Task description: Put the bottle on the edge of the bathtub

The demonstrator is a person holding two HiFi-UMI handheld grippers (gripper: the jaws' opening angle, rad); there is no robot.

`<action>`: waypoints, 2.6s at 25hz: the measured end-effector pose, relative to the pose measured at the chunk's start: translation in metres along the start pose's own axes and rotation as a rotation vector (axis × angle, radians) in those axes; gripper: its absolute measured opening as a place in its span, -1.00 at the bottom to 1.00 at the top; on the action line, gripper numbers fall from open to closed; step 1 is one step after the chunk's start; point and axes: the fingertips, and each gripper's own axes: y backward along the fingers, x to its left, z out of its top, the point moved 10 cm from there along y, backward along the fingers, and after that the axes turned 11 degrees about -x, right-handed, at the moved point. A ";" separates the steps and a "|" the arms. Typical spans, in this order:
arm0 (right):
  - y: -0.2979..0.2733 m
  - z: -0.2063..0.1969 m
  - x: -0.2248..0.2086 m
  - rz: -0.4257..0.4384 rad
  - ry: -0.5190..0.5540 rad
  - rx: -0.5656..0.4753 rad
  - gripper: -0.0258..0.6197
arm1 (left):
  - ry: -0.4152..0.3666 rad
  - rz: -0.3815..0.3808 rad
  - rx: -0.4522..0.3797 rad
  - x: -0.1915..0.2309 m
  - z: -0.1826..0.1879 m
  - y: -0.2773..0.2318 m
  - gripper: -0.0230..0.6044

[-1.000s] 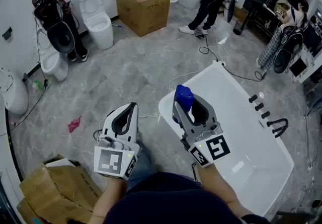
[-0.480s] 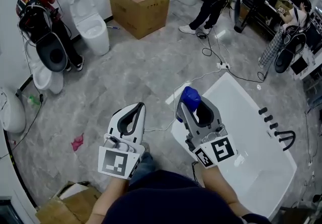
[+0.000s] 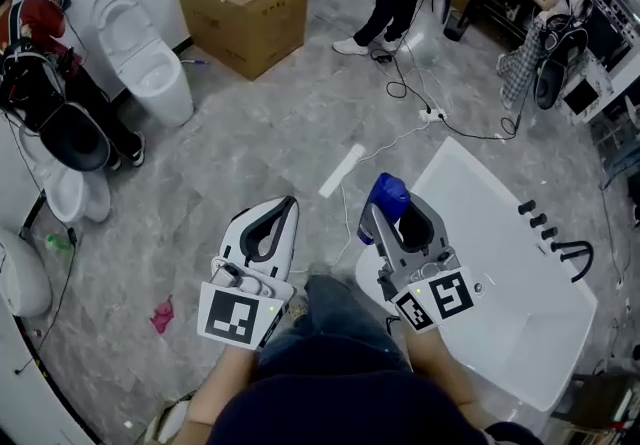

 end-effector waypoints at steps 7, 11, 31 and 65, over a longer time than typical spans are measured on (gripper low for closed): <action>-0.055 -0.020 -0.046 -0.065 0.005 -0.007 -0.41 | 0.030 -0.035 0.035 0.045 -0.028 -0.051 -0.85; -0.097 -0.030 -0.082 -0.075 0.017 -0.024 -0.41 | 0.031 -0.056 0.034 0.071 -0.043 -0.102 -0.85; -0.208 -0.045 -0.326 -0.265 0.049 -0.004 -0.41 | 0.055 -0.293 0.055 0.112 -0.111 -0.421 -0.86; -0.146 -0.083 -0.609 -1.366 0.102 0.149 -0.41 | 0.302 -1.416 0.227 -0.082 -0.306 -0.883 -0.85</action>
